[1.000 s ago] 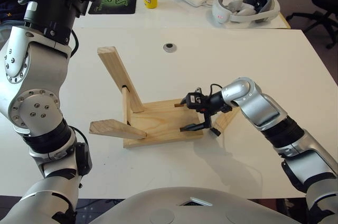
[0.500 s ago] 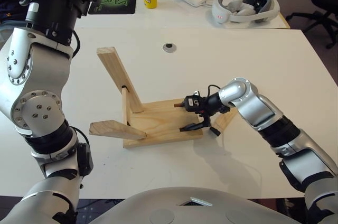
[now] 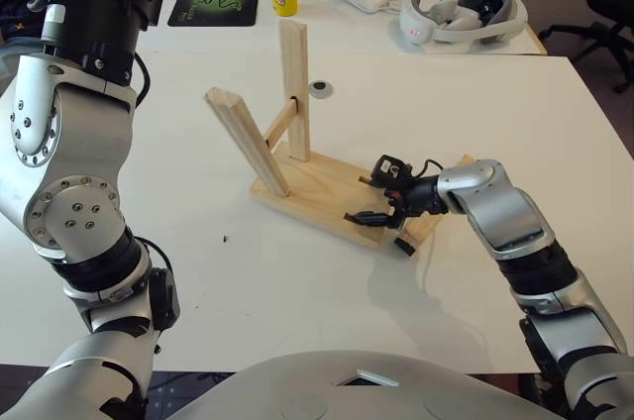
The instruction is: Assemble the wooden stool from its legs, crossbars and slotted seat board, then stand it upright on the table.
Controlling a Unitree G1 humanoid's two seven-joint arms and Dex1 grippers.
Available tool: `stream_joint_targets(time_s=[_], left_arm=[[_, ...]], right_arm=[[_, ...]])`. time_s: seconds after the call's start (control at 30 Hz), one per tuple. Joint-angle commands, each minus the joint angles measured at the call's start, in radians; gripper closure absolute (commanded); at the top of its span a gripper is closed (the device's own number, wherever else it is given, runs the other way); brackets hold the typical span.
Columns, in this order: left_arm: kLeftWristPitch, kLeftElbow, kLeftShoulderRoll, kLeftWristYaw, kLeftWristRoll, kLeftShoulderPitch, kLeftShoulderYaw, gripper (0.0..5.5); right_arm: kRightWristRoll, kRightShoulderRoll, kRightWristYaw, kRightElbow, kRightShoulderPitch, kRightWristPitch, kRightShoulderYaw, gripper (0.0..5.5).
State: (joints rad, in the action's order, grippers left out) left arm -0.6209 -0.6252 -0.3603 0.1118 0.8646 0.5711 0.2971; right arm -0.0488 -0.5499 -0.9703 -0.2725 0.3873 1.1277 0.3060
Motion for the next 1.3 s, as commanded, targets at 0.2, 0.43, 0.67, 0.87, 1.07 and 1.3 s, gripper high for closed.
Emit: stream_joint_targets(time_s=[0.2,0.43,0.67,0.87,1.07,1.3], left_arm=[[0.028,0.026,-0.016,-0.029,-0.009,0.010,0.023,3.45],[0.056,0.063,-0.020,-0.075,-0.027,-0.005,0.027,3.45],[0.084,0.070,-0.004,-0.099,-0.054,-0.029,0.018,3.45],[0.103,0.064,0.007,-0.115,-0.069,-0.057,0.010,3.45],[0.117,0.055,0.025,-0.119,-0.090,-0.074,-0.010,3.45],[0.123,0.072,0.042,-0.124,-0.114,-0.051,-0.035,3.45]], right_arm=[[-0.029,0.459,0.314,-0.124,0.066,0.487,-0.295,1.29],[-0.033,0.446,0.477,-0.110,0.003,0.467,-0.186,1.29],[-0.045,0.452,0.582,-0.093,-0.017,0.427,-0.159,1.29],[-0.102,0.439,0.588,-0.106,-0.012,0.433,-0.144,0.18],[-0.174,0.561,0.580,-0.135,0.132,0.463,-0.290,0.10],[-0.144,0.431,0.583,0.110,0.293,0.176,-0.344,0.10]])
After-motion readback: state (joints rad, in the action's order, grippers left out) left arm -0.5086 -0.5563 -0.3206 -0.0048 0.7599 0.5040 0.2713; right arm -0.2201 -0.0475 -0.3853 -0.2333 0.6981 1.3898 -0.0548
